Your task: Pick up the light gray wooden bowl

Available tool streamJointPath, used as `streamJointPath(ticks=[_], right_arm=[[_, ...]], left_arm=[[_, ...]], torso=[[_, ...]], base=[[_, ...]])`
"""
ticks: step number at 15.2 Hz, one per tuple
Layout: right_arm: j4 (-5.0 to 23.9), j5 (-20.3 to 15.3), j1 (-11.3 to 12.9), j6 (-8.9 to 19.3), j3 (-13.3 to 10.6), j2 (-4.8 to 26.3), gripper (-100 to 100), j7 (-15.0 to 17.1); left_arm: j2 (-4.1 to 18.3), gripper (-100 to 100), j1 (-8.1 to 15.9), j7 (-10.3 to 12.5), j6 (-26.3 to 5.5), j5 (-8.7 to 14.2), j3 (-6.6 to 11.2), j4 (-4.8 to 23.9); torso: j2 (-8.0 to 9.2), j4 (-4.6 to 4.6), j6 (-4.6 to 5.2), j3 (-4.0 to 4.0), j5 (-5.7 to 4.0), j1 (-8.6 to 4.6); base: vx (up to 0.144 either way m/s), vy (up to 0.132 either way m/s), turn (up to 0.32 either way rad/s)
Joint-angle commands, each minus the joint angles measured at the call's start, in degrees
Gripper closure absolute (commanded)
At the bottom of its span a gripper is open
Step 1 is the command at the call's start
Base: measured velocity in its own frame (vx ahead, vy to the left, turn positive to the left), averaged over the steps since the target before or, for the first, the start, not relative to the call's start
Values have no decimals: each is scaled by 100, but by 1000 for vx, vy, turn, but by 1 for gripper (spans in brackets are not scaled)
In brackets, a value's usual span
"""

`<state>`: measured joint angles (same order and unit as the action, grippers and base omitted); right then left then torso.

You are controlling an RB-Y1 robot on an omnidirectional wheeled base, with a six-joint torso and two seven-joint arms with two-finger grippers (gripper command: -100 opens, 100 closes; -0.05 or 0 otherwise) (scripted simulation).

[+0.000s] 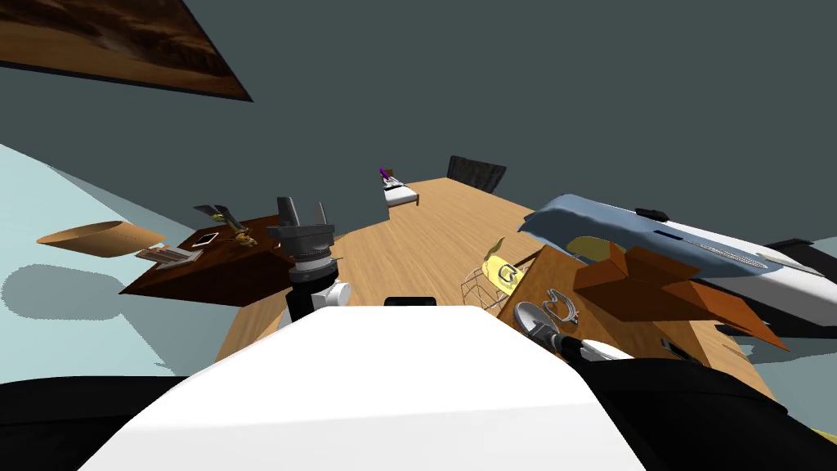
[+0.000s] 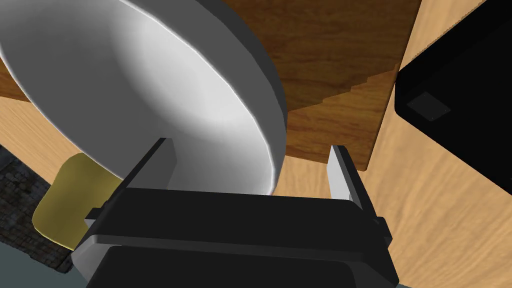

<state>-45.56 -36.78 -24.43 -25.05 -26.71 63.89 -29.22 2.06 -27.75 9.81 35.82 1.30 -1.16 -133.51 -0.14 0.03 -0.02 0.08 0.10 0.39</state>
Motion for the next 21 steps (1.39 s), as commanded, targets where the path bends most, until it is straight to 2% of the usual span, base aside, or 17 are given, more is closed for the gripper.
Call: streamJointPath(ticks=[1, 4, 8, 11, 12, 15, 16, 17, 21], right_arm=[[252, -69, -58, -36, -6, -43, -100, -168], [252, -69, -58, -36, -6, -43, -100, -168], [672, -311, -79, -58, -252, -51, -100, -310], [686, -317, -53, -40, -261, -67, -100, -294], [776, -340, -2, 46, -287, -247, -100, -344], [849, -366, 58, 214, -324, -503, -100, -385], [797, -350, 12, 137, -301, -391, -100, -369], [793, -350, 10, 163, -303, -406, 100, -372], [791, -346, 12, 158, -300, -408, 100, -366]], left_arm=[[0, 0, 0, 0, 0, 0, 0, 0], [0, 0, 0, 0, 0, 0, 1, 0], [0, 0, 0, 0, 0, 0, 0, 0], [0, 0, 0, 0, 0, 0, 0, 0], [0, 0, 0, 0, 0, 0, 1, 0], [1, 0, 0, 0, 0, 0, 2, 0], [2, 0, 0, 0, 0, 0, 2, 0], [1, 0, 0, 0, 0, 0, 2, 0], [1, 0, 0, 0, 0, 0, 1, 0]], torso=[[0, 0, 0, 0, 0, 0], [12, -2, 4, -6, -4, -15], [12, -3, 2, -7, -4, -11], [9, -2, 3, -5, -3, -10], [13, -3, 4, -7, -4, -15], [28, -6, 2, -16, -15, -61], [30, -7, 3, -17, -17, -70], [30, -7, 4, -17, -16, -63], [24, -4, 1, -13, -9, -39]], base=[[54, 64, 116], [18, 19, -5], [33, 44, 109], [31, 38, 27], [5, -27, 51], [-14, -94, 79], [-11, -63, 32], [-3, -23, 5], [-1, -3, -3]])
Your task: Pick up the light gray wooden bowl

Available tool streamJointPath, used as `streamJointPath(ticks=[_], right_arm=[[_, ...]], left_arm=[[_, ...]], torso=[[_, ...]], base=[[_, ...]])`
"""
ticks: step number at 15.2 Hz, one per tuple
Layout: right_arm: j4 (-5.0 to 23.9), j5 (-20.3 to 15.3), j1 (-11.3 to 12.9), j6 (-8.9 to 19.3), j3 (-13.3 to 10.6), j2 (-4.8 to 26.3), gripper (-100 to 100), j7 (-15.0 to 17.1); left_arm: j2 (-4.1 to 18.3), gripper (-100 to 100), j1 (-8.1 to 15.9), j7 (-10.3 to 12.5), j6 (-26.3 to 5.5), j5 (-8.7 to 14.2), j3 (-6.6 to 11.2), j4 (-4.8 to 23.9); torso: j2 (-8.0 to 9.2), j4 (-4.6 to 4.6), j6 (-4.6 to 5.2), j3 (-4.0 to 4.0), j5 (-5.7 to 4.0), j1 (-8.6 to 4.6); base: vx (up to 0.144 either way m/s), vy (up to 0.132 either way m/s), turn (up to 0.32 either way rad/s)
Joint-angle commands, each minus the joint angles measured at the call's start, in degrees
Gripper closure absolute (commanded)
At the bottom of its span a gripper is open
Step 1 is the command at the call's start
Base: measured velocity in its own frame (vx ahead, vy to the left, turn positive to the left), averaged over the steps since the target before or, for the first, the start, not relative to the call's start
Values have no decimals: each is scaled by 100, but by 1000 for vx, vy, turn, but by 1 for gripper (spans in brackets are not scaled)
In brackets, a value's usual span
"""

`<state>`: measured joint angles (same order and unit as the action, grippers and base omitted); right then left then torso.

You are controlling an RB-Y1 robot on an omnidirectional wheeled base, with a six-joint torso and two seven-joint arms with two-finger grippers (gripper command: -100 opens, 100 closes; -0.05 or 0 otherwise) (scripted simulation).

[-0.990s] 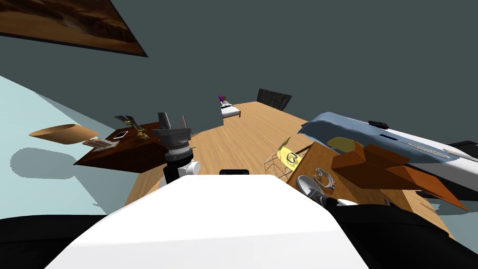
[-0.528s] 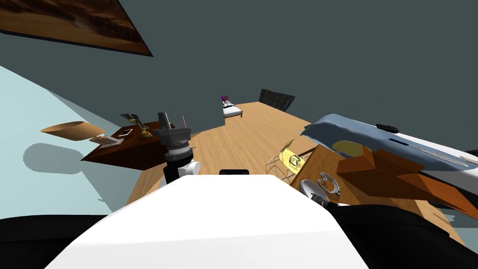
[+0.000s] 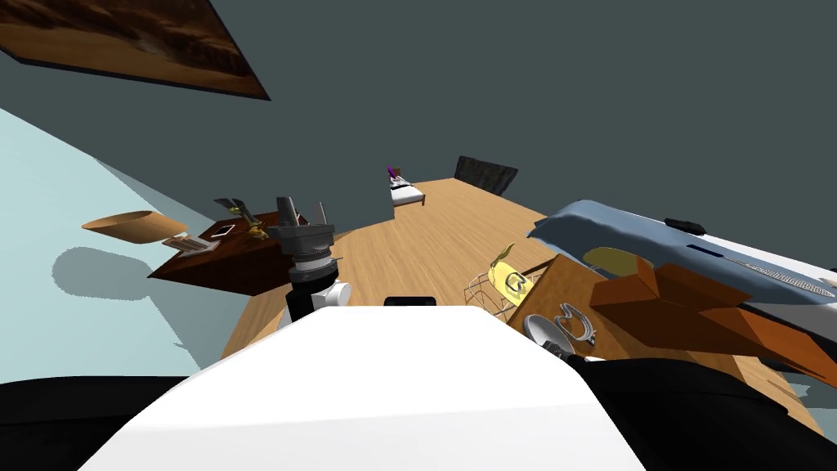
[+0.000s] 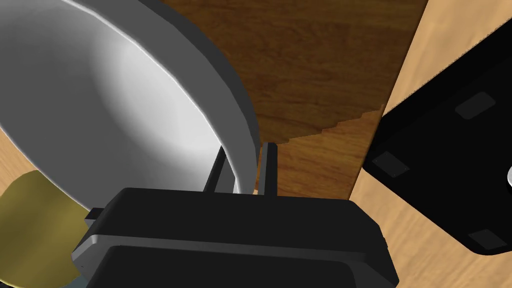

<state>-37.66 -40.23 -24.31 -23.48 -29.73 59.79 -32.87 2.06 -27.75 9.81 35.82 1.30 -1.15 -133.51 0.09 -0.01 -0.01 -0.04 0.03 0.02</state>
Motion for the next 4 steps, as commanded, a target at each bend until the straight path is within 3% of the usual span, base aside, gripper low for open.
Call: streamJointPath(ticks=[1, 3, 4], right_arm=[[-15, 5, -13, -110, 14, 162, 100, 21], [-51, 18, -43, -194, 32, 290, 100, 41], [-31, 10, -27, -123, 21, 197, 100, 15]], left_arm=[[0, 0, 0, 0, 0, 0, 0, 0], [-1, 0, 0, 0, 0, 0, 0, 0], [-1, 0, 0, 0, 0, 0, 0, 0]], torso=[[0, 0, 0, 0, 0, 0], [-2, 1, 4, 1, 11, 30], [-2, 1, 4, 1, 16, 43]], base=[[7, 43, -67], [13, 87, -97], [7, 55, -47]])
